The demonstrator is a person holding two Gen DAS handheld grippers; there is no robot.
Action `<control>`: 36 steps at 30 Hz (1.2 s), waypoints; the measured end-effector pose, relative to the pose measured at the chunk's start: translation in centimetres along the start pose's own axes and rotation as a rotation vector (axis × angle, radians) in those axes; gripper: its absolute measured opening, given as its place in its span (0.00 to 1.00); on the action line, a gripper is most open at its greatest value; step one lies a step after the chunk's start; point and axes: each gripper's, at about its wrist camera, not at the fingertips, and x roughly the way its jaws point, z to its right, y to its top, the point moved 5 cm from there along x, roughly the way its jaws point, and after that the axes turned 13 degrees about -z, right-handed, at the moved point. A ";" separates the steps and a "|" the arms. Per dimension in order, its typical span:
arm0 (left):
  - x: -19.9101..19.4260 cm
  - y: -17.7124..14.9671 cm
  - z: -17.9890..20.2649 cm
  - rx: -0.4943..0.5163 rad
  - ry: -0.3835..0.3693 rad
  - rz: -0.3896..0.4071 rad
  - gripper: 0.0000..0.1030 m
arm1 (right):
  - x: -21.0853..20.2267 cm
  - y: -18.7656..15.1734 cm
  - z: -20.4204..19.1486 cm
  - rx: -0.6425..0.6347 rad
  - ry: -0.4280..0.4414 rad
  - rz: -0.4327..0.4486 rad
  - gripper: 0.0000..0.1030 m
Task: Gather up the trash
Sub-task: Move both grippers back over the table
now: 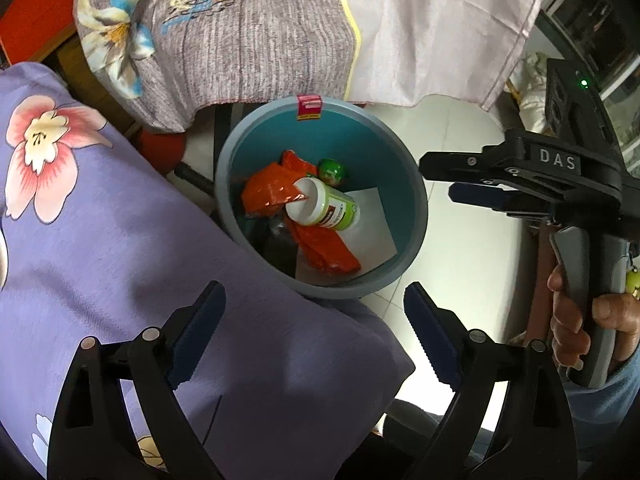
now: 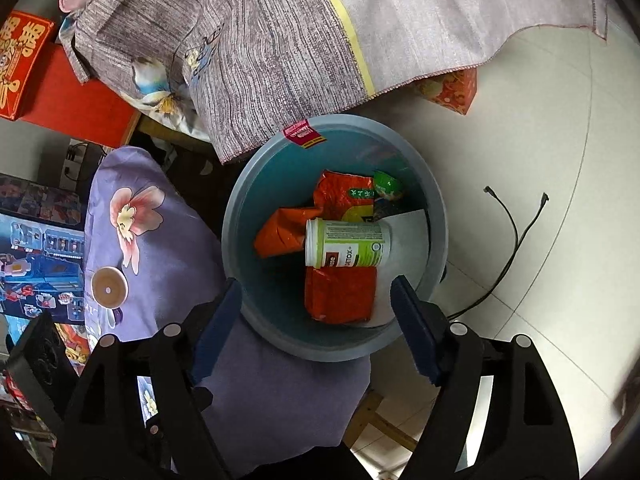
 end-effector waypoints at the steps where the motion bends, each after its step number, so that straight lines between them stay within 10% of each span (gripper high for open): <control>1: -0.1 -0.1 -0.1 -0.003 -0.001 0.001 0.88 | 0.0 -0.1 0.0 0.002 -0.001 0.000 0.72; 17: -2.7 -3.1 -2.8 -0.063 -0.031 0.046 0.90 | 0.5 -2.6 -4.2 -0.045 -0.046 -0.024 0.77; 36: -9.7 -14.1 -15.8 -0.308 0.016 0.193 0.91 | 7.0 -9.6 -20.8 -0.336 -0.125 -0.131 0.79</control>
